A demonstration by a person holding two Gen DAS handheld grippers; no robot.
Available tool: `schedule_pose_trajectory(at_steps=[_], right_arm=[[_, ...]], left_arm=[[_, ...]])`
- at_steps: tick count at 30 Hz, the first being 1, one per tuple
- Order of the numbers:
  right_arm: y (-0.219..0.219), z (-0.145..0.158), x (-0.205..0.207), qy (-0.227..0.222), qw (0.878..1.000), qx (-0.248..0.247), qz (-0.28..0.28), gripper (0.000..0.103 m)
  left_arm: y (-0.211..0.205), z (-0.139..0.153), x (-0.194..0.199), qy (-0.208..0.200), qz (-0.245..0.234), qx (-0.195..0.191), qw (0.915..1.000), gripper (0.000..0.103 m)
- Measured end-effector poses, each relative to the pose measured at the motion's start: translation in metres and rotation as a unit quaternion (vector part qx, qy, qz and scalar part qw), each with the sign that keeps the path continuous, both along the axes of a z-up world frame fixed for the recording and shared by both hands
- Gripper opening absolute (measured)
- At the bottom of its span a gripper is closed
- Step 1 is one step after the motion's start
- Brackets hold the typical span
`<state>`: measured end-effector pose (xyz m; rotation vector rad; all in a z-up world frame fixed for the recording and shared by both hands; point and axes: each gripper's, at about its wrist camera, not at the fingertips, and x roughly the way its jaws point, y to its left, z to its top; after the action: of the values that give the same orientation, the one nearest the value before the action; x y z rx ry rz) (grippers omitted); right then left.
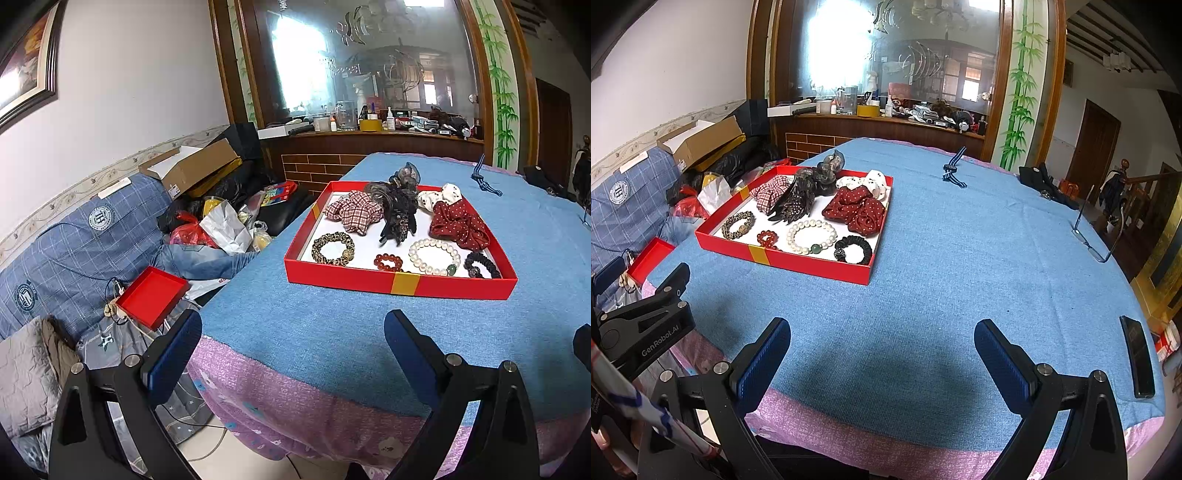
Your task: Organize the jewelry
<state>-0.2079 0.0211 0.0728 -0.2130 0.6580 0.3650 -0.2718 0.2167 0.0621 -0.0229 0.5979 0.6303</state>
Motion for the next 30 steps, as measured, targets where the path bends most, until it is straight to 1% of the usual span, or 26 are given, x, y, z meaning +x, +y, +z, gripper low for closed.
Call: schedule_pose_trajectory(at_steps=[30], right_arm=[[0.0006,-0.0021,0.0007,0.002,1.0,-0.001,0.0,0.101]], left_arm=[[0.002,-0.002,0.0,0.001,0.002,0.001,1.0,0.099]])
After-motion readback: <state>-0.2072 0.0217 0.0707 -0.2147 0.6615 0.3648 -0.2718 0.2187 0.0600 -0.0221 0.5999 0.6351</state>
